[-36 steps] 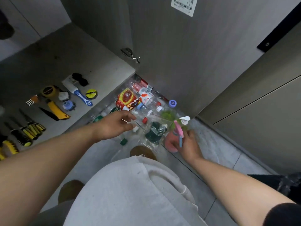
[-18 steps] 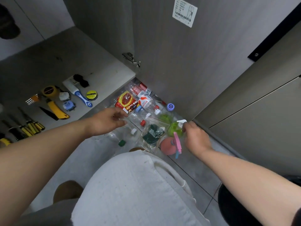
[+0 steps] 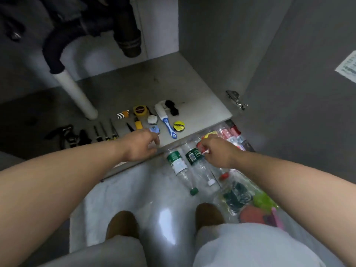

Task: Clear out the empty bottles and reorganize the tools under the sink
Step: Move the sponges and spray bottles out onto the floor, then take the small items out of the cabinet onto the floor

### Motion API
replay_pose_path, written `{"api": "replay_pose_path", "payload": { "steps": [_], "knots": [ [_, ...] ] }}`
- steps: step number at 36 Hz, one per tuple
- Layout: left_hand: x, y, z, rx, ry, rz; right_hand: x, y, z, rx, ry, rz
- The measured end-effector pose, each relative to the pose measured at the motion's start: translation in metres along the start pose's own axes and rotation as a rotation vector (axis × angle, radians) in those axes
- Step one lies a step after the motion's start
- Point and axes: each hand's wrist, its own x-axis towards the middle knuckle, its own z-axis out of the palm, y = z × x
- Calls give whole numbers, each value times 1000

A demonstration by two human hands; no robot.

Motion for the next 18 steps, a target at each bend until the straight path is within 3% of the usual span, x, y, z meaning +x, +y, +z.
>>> {"api": "replay_pose_path", "payload": {
  "steps": [4,9,18],
  "knots": [
    [7,-38,7,-63,-5,-72,52,-12,7,-36,-63,-12],
    [25,-63,25,-191,59,-120,111,-21,14,-37,16,29],
    [45,-57,59,-749,226,-130,172,-20,30,-112,92,73]
  ]
}}
